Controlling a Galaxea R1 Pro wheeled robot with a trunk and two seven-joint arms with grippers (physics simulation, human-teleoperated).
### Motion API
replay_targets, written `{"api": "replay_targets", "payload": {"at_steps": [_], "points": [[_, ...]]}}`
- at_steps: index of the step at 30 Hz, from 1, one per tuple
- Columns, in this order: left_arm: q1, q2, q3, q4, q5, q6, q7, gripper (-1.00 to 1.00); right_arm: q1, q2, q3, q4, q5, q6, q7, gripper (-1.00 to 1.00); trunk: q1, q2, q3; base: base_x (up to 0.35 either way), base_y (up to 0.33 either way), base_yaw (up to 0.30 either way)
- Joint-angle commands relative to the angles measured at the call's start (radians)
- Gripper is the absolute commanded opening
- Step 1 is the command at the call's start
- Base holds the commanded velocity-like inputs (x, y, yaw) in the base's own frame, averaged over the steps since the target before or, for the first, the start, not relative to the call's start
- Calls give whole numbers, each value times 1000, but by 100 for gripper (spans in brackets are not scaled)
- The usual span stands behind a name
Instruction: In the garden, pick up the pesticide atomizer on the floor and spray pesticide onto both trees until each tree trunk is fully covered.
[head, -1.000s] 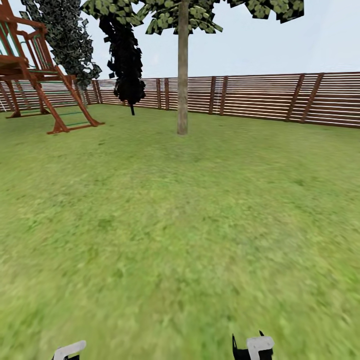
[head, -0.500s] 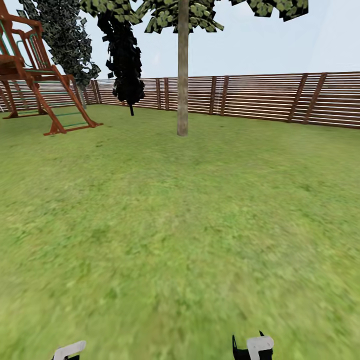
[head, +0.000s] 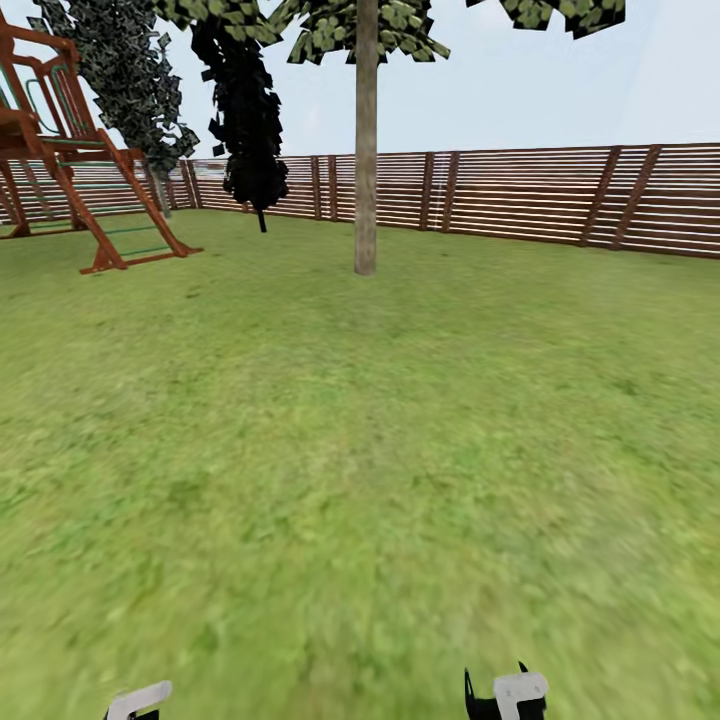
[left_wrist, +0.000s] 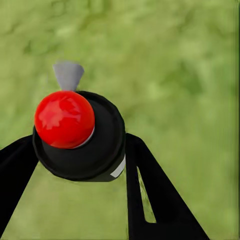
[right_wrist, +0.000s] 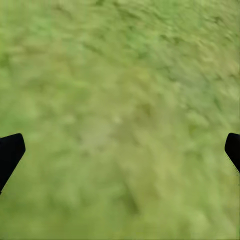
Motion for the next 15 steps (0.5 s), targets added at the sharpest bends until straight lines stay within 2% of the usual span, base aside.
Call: {"api": "replay_targets", "payload": {"at_steps": [1,15], "points": [[0,0,0,0,0,0,0,-100,0,0,0,0,0,0,0,100,0,0,0,339,0,0],[0,0,0,0,0,0,0,-100,0,0,0,0,0,0,0,100,0,0,0,339,0,0]]}}
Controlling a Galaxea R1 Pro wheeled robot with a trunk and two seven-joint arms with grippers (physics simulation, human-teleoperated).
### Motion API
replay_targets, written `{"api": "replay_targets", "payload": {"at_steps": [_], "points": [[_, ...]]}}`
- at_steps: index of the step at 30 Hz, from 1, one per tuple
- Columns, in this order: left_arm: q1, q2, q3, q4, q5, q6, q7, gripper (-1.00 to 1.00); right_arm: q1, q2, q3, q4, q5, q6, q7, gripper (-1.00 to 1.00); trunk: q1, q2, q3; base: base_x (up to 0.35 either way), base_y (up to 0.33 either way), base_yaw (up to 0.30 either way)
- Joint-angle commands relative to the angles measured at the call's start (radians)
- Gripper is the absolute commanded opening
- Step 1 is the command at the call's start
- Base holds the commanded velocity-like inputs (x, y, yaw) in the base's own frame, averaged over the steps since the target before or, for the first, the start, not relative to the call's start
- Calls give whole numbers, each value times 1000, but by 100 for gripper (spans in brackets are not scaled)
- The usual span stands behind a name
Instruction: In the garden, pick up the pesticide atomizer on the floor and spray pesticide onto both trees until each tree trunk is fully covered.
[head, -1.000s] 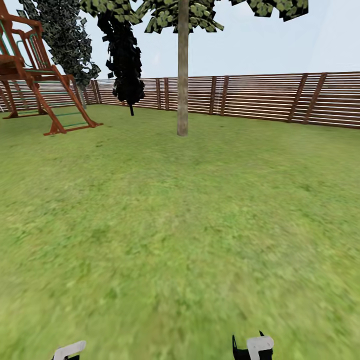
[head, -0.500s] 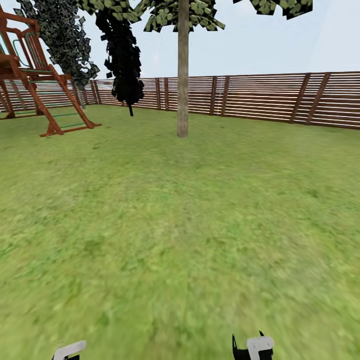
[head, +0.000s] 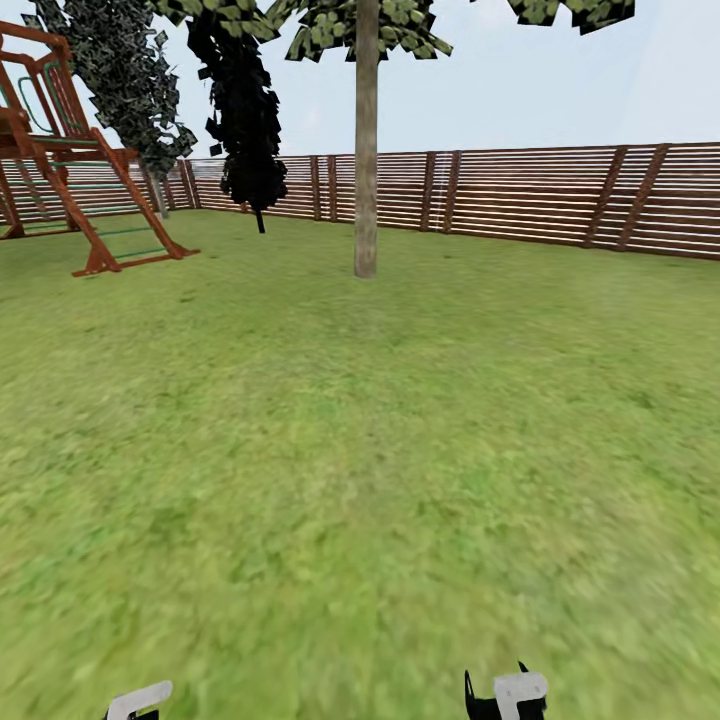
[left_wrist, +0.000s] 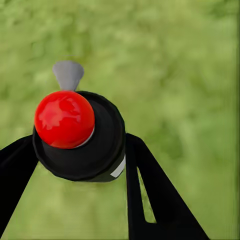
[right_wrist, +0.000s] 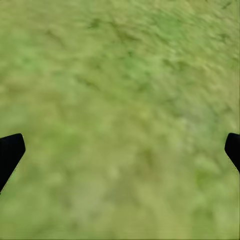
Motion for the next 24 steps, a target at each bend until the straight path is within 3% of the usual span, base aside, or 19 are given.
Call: {"api": "replay_targets", "payload": {"at_steps": [1,24], "points": [[0,0,0,0,0,0,0,-100,0,0,0,0,0,0,0,100,0,0,0,339,0,0],[0,0,0,0,0,0,0,-100,0,0,0,0,0,0,0,100,0,0,0,338,0,0]]}}
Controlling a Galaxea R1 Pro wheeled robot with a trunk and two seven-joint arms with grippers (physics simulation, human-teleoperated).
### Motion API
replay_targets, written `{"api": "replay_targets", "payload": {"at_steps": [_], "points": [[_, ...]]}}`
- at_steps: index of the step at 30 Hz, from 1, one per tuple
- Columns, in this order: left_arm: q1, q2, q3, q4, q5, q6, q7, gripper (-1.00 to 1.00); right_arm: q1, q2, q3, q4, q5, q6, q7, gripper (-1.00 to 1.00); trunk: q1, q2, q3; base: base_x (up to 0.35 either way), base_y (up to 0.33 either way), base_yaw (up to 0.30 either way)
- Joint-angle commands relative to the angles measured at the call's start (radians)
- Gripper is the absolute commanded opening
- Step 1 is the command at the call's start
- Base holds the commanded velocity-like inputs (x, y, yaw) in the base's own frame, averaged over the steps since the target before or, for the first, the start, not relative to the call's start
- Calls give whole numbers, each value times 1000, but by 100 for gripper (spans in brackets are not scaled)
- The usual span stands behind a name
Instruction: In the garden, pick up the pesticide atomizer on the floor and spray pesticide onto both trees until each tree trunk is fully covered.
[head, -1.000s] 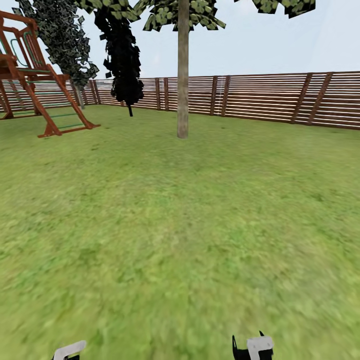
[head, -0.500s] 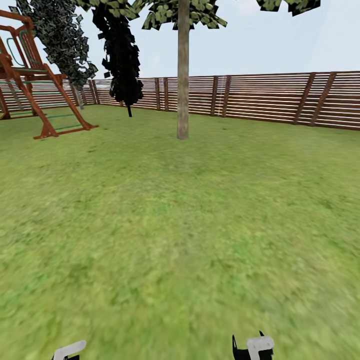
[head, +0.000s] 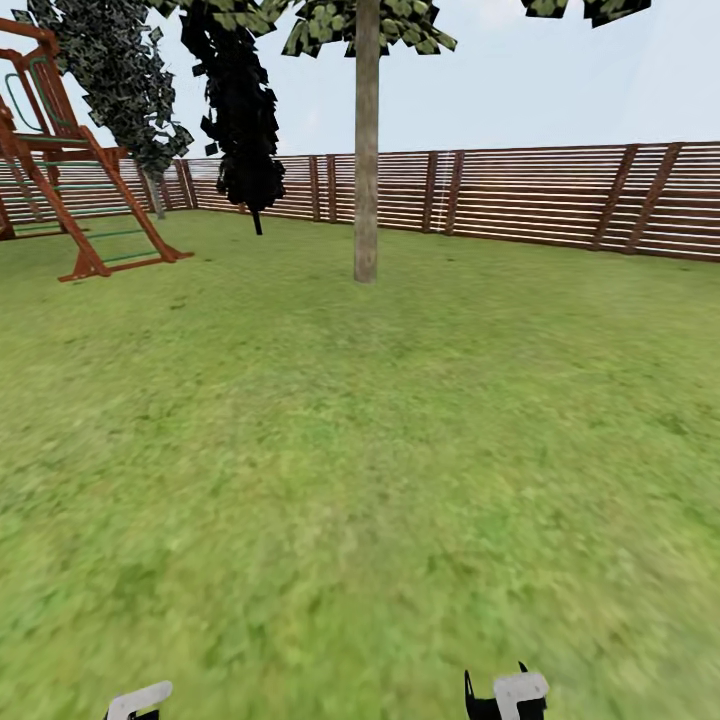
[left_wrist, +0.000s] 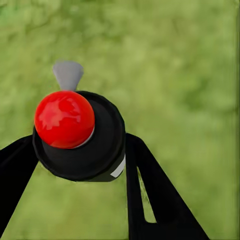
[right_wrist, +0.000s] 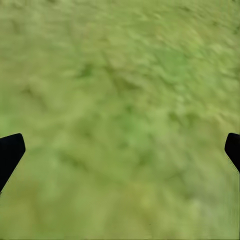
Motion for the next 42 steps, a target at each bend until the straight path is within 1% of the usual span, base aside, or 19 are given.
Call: {"api": "replay_targets", "payload": {"at_steps": [1,42], "points": [[0,0,0,0,0,0,0,-100,0,0,0,0,0,0,0,100,0,0,0,338,0,0],[0,0,0,0,0,0,0,-100,0,0,0,0,0,0,0,100,0,0,0,338,0,0]]}}
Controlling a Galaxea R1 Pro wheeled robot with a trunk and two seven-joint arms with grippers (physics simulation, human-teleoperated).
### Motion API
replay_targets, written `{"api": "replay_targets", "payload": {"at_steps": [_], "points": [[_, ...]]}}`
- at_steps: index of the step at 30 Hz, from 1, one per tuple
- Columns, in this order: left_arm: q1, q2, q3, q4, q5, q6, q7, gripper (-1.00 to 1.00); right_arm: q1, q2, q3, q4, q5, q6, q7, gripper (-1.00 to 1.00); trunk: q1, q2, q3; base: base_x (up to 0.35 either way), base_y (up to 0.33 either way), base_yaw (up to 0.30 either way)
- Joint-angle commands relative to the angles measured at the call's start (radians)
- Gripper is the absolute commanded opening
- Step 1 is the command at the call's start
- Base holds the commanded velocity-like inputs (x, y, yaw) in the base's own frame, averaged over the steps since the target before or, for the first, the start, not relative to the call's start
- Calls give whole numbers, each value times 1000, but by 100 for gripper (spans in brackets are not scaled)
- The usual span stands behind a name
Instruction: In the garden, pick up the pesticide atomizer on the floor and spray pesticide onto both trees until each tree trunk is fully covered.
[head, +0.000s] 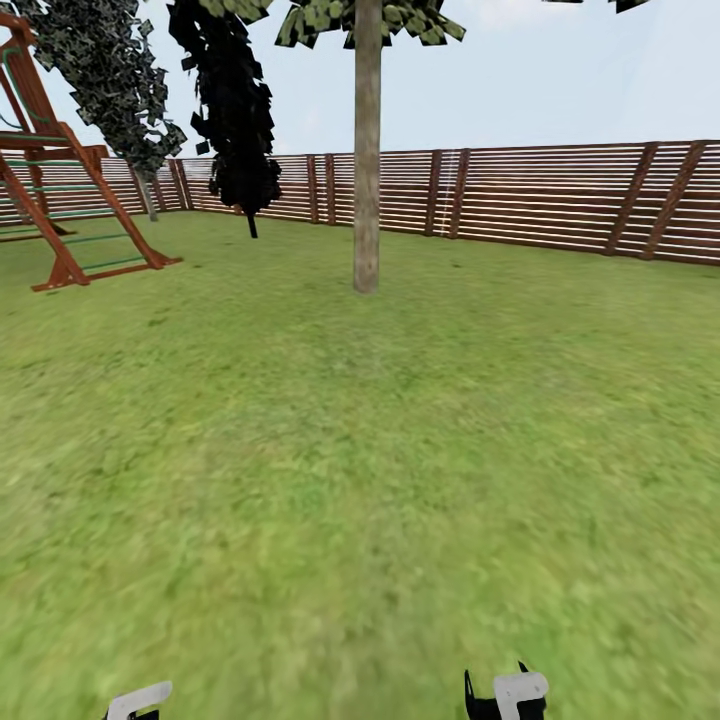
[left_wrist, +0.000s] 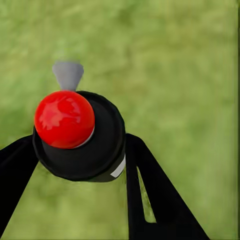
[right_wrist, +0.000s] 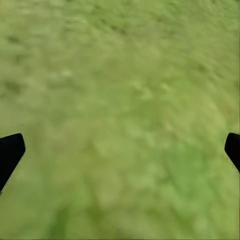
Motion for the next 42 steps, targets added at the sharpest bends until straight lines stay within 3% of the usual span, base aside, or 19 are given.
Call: {"api": "replay_targets", "payload": {"at_steps": [1,42], "points": [[0,0,0,0,0,0,0,-100,0,0,0,0,0,0,0,100,0,0,0,338,0,0],[0,3,0,0,0,0,0,-100,0,0,1,4,0,0,0,100,0,0,0,339,0,0]]}}
